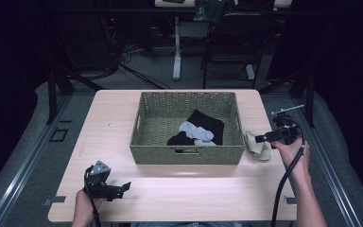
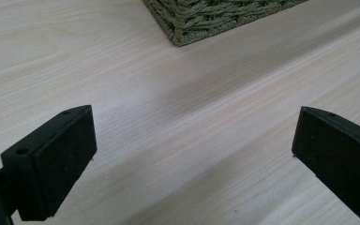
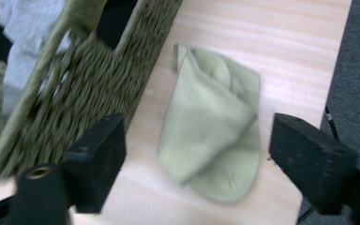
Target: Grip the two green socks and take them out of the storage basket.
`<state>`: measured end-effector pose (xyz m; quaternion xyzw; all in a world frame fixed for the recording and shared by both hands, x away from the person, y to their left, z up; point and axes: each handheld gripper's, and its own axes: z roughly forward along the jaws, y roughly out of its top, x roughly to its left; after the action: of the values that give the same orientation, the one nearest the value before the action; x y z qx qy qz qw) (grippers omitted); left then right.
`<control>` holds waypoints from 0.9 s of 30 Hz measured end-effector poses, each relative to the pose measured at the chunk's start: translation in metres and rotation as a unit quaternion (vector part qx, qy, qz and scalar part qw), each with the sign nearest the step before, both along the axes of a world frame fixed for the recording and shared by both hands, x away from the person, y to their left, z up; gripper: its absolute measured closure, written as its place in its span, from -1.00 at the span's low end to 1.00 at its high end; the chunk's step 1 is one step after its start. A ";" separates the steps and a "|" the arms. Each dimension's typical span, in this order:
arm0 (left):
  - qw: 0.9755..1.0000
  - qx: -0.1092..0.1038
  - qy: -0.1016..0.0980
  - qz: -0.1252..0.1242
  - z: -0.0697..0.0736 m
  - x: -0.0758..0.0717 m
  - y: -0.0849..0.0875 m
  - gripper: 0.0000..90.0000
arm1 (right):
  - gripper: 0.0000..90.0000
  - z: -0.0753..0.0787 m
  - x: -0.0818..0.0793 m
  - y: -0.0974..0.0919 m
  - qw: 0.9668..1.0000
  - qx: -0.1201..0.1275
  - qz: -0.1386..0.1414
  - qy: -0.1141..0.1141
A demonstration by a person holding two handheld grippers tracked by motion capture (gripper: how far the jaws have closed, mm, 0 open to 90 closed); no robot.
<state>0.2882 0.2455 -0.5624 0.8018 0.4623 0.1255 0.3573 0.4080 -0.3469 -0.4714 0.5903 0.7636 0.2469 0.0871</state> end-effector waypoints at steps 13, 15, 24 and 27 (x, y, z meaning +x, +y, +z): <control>1.000 0.002 0.001 -0.001 0.000 0.001 -0.001 -1.00 | -1.00 -0.015 -0.076 0.004 0.999 -0.015 0.022 -0.043; 1.000 0.002 0.001 0.000 0.000 0.001 -0.001 -1.00 | -1.00 -0.021 -0.088 0.004 0.998 -0.006 0.027 -0.048; 1.000 0.001 -0.001 -0.005 0.000 0.001 -0.002 -1.00 | -1.00 -0.043 -0.108 0.013 0.998 -0.021 0.043 -0.040; 1.000 0.003 0.000 -0.005 0.000 0.001 -0.002 -1.00 | -1.00 -0.044 -0.107 0.013 0.998 -0.021 0.044 -0.045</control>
<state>0.2895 0.2434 -0.5622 0.8055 0.4574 0.1254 0.3553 0.3011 -0.3342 -0.5154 0.5425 0.7892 0.2603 0.1229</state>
